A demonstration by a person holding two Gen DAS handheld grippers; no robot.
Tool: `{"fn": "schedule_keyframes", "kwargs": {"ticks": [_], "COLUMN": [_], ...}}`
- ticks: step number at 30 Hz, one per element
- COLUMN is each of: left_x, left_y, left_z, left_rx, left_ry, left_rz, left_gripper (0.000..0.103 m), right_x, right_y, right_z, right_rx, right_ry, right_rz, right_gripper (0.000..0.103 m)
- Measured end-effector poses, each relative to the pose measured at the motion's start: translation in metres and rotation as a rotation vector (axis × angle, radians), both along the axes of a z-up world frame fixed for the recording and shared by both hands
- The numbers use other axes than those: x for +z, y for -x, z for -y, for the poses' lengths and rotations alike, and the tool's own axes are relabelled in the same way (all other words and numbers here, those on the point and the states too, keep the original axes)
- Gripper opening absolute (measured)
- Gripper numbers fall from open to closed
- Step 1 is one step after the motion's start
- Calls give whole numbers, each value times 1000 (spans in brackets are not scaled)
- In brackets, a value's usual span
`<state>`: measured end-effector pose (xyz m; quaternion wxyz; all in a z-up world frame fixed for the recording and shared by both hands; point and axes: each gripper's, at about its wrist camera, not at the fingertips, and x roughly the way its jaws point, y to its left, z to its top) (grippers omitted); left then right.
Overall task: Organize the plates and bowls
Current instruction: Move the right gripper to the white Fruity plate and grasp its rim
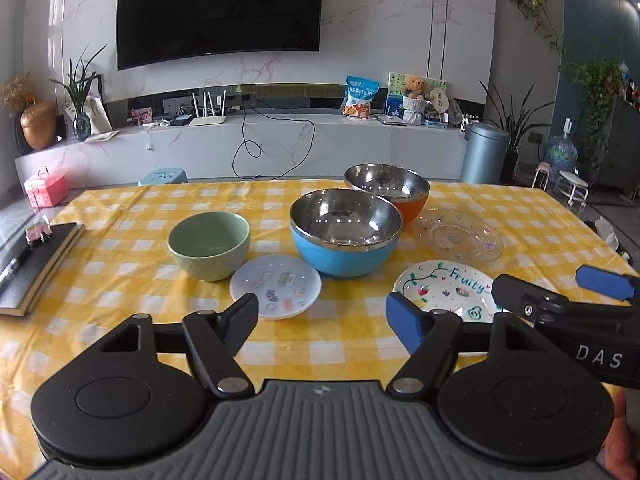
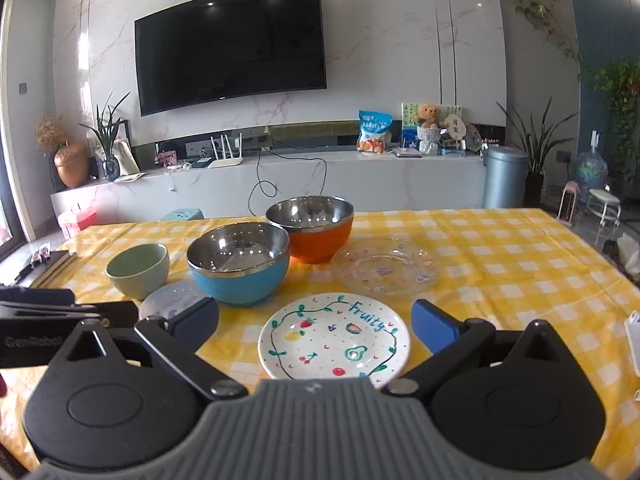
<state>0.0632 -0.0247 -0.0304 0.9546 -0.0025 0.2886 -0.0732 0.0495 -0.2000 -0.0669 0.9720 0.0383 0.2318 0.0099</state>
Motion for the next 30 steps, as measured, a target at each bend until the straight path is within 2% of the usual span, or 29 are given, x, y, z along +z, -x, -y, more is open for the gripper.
{"fn": "schedule_keyframes", "kwargs": {"ticks": [1,4,7,9,11,13,15,19,21,25,28,30], "left_x": [-2,-10,-22,-31,-40,-46,-50,-61,-66,-76,-78,-79], "left_y": [-3,-12,-25,-33,-42,-51,-57,-70,-78,-89,-94,-97], "left_z": [2,6,10,14,17,20,24,31,32,30,33,35], "left_rx": [5,2,-29,-48,-49,-55,-69,-106,-93,-84,-90,-96], "left_ry": [1,33,88,98,113,152,175,214,219,247,247,243], "left_rz": [2,7,-37,-69,-101,-124,-127,-141,-159,-197,-190,-198], "left_gripper": [80,76,73,65,57,54,51,51,50,45,44,38], "right_x": [-2,-10,-22,-31,-40,-46,-51,-63,-68,-72,-77,-82], "right_y": [-3,-11,-22,-30,-39,-46,-53,-66,-70,-79,-85,-88], "right_z": [2,7,20,27,35,43,51,64,68,71,74,79], "right_rx": [-1,-22,-65,-91,-122,-165,-197,-229,-231,-231,-247,-249], "right_ry": [-9,-20,-70,-93,-105,-119,-126,-157,-176,-195,-206,-241], "right_rz": [-2,-22,-61,-86,-108,-120,-135,-166,-180,-197,-215,-229], "right_gripper": [100,83,69,54,47,46,39,34,25,25,24,22]}}
